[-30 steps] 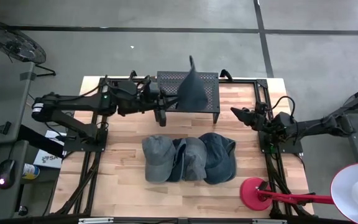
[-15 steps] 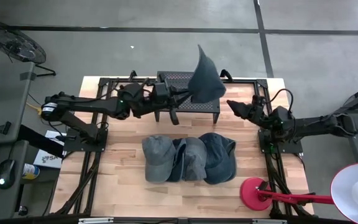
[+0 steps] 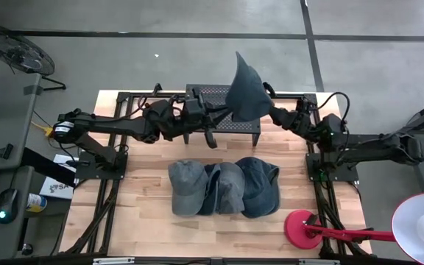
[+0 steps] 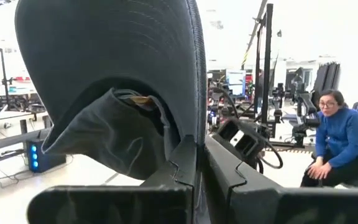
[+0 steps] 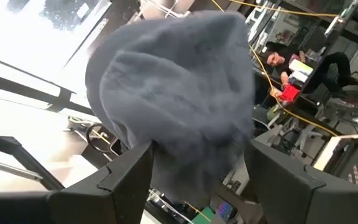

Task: Pick & Place hat
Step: Put the left blue cap on the shelf

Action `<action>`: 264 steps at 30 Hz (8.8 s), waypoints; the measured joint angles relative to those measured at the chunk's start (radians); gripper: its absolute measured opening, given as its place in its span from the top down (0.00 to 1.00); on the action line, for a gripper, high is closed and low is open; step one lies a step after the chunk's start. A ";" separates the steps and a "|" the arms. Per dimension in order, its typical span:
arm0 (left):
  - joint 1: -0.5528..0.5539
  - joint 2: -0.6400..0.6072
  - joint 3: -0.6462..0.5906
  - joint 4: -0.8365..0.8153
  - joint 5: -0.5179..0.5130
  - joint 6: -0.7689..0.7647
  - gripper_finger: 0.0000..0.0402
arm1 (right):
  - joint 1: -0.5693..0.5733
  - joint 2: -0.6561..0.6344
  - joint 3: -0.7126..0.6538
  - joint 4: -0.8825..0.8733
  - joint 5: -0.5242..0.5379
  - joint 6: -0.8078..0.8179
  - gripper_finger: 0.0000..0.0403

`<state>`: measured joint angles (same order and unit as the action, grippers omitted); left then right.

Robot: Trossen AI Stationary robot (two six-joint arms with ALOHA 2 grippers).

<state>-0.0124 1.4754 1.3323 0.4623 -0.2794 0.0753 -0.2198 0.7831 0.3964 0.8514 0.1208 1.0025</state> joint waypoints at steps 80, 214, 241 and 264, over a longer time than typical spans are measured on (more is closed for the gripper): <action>0.290 -0.077 0.001 -0.520 0.763 -0.378 0.57 | -0.038 0.318 0.589 -0.839 -1.030 -0.588 1.00; 0.037 0.069 0.214 -0.727 0.323 0.019 0.96 | 0.037 0.380 0.686 -0.898 -0.582 -0.546 0.98; 0.040 0.019 0.212 -0.858 -0.540 -0.347 1.00 | 0.002 0.238 0.687 -1.019 -0.112 -0.584 0.55; 0.235 0.046 0.212 -1.047 -0.534 -0.985 1.00 | 0.002 0.237 0.687 -1.249 0.155 -0.557 0.54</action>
<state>0.2226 1.5210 1.5448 -0.5843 -0.8137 -0.9096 -0.2180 1.0199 1.0836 -0.3975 0.2757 0.4454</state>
